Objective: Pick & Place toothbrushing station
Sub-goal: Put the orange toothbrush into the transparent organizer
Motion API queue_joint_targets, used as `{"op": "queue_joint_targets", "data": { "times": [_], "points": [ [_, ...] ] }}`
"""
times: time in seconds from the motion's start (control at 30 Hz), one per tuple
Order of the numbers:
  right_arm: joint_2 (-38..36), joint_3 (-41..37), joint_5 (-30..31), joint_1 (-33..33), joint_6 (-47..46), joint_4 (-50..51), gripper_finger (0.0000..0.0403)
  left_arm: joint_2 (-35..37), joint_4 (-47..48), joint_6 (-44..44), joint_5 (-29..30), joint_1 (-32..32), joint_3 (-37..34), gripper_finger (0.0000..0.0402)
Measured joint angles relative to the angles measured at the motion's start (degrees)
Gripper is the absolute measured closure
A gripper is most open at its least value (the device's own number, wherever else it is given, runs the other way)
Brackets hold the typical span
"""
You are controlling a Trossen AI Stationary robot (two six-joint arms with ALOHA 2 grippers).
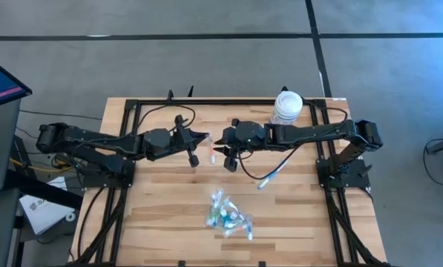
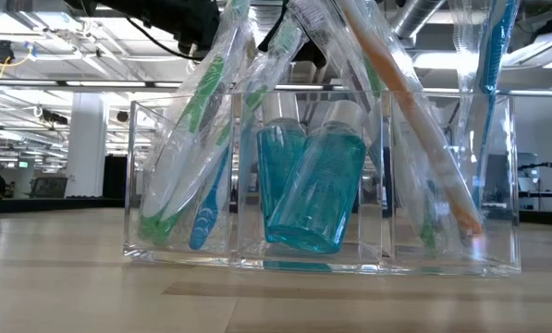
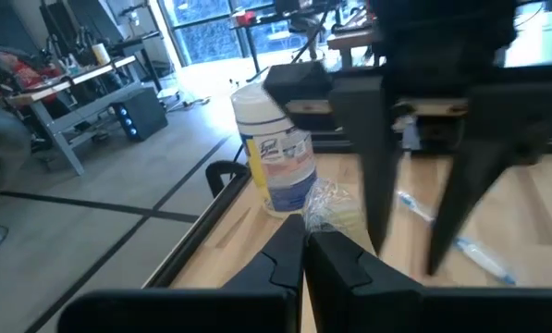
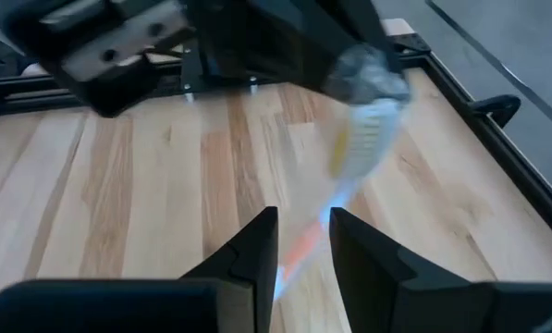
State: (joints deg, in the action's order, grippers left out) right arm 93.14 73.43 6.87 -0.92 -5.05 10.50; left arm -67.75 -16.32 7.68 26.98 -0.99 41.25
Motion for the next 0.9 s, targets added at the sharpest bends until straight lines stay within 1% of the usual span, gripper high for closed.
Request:
{"op": "queue_joint_targets", "data": {
  "times": [0.13,0.23,0.3,0.43,0.5,0.9],
  "points": [
    [1.29,-0.16,-0.45,-0.34,0.71,-1.22,0.0311,0.0,-0.45,0.02,0.0,-0.72,0.0,0.0401],
    [2.51,0.24,-3.08,-0.58,0.96,-5.64,0.0311,0.0,-0.67,0.02,0.0,-0.99,0.0,0.0401],
    [2.84,-0.11,-4.08,-0.86,1.15,-5.59,0.0311,0.0,-0.67,0.02,0.0,-0.99,0.0,0.0401],
    [3.51,0.2,-4.16,-1.51,1.15,-7.25,0.0311,0.0,-0.7,0.02,-0.02,-0.99,0.0,0.0401],
    [3.54,-0.11,-4.15,-1.78,1.15,-6.11,0.0311,0.0,-0.7,0.02,-0.02,-0.99,0.0,0.0401],
    [3.85,0.02,-4.22,-2.91,1.96,-7.2,0.0311,0.0,-0.98,0.0,-0.93,-0.99,0.0,0.0401]
  ]
}}
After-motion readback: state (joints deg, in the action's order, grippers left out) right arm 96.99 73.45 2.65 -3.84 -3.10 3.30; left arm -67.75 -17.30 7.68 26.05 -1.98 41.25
